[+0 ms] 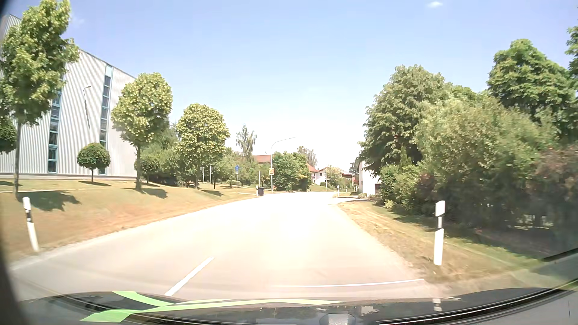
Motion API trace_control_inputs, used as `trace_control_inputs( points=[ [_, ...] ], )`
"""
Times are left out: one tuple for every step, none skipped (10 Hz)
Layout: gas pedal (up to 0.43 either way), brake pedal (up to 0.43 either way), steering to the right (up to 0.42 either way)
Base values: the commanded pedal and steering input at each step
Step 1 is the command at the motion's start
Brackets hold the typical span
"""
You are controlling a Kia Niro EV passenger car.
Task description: Follow the waypoints while adhering to traffic rules and regulations
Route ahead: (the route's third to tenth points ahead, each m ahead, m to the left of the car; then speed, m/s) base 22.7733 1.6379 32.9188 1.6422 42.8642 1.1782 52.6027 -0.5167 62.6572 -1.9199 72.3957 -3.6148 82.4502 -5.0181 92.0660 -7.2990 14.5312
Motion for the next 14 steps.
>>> trace_control_inputs(
  points=[
    [0.118, 0.0, 0.0],
    [0.13, 0.0, 0.001],
    [0.13, 0.0, 0.0],
    [0.13, 0.0, -0.001],
    [0.13, 0.0, 0.0],
    [0.118, 0.0, 0.0],
    [0.118, 0.0, 0.0],
    [0.118, 0.0, 0.0],
    [0.118, 0.0, 0.0],
    [0.118, 0.0, 0.0],
    [0.118, 0.0, 0.0],
    [0.118, 0.0, -0.001],
    [0.13, 0.0, 0.001],
    [0.13, 0.0, 0.005]
  ],
)
